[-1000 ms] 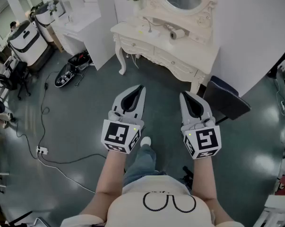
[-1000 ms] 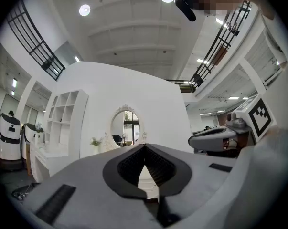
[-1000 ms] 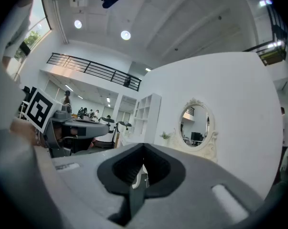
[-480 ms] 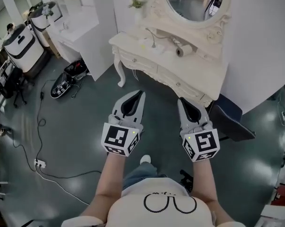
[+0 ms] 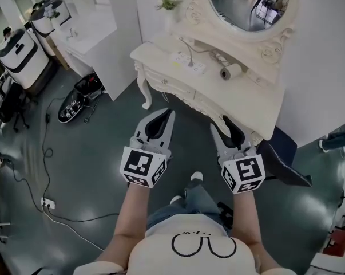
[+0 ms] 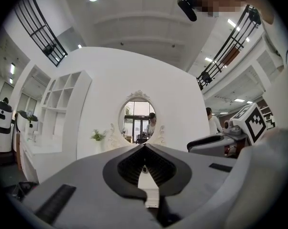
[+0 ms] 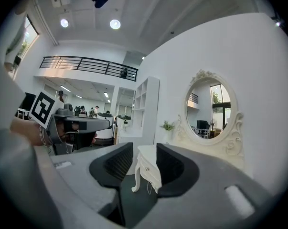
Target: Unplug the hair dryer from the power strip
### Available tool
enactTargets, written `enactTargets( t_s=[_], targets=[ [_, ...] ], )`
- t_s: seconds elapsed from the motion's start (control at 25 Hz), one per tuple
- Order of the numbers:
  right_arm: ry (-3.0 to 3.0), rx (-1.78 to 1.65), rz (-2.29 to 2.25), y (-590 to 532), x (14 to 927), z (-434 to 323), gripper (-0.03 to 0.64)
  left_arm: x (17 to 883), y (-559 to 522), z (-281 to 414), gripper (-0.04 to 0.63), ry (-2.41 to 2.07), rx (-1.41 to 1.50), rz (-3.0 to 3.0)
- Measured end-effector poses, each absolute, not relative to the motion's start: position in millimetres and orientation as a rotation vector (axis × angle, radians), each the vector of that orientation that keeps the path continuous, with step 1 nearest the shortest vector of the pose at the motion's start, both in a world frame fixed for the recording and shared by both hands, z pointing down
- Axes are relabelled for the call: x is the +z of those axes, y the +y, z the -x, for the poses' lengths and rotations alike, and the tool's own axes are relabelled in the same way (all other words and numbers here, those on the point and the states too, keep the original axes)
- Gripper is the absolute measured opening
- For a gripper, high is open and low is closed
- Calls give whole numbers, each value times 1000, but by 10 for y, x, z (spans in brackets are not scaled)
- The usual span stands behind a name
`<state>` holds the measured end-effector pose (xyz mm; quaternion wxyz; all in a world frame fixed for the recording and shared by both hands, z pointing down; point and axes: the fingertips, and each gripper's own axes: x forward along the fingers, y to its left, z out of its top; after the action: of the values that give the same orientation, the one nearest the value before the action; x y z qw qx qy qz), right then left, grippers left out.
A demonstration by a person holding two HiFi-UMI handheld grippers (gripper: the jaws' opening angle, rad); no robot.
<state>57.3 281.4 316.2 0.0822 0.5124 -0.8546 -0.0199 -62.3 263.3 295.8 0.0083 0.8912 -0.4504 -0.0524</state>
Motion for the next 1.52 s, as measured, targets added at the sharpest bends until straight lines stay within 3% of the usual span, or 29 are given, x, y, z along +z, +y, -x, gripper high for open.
enactTargets(
  t_s=[0.28, 0.48, 0.6, 0.72, 1.16, 1.36, 1.52],
  targets=[
    [-2568, -24, -1514, 1997, 3347, -611, 146, 3202, 1846, 670, 14, -1423, -118, -2711],
    [-2571, -6, -1473, 1255, 3481, -656, 146, 3306, 1102, 590, 145, -1409, -80, -2700],
    [-2561, 12, -1429, 734, 3583, -686, 189, 3400, 578, 453, 183, -1367, -6, -2712],
    [-2544, 17, -1384, 235, 3682, -750, 213, 3510, 48, 286, 270, -1331, 56, -2720],
    [-2483, 146, -1140, -924, 4382, -966, 318, 3818, -1137, -11, 278, -1251, 159, -2701],
    [-2433, 211, -1018, -1171, 4899, -934, 402, 4023, -1334, -22, 278, -1241, 211, -2675],
    [-2354, 264, -989, -1400, 5273, -931, 413, 4198, -1479, -6, 278, -1209, 244, -2651]
  ],
)
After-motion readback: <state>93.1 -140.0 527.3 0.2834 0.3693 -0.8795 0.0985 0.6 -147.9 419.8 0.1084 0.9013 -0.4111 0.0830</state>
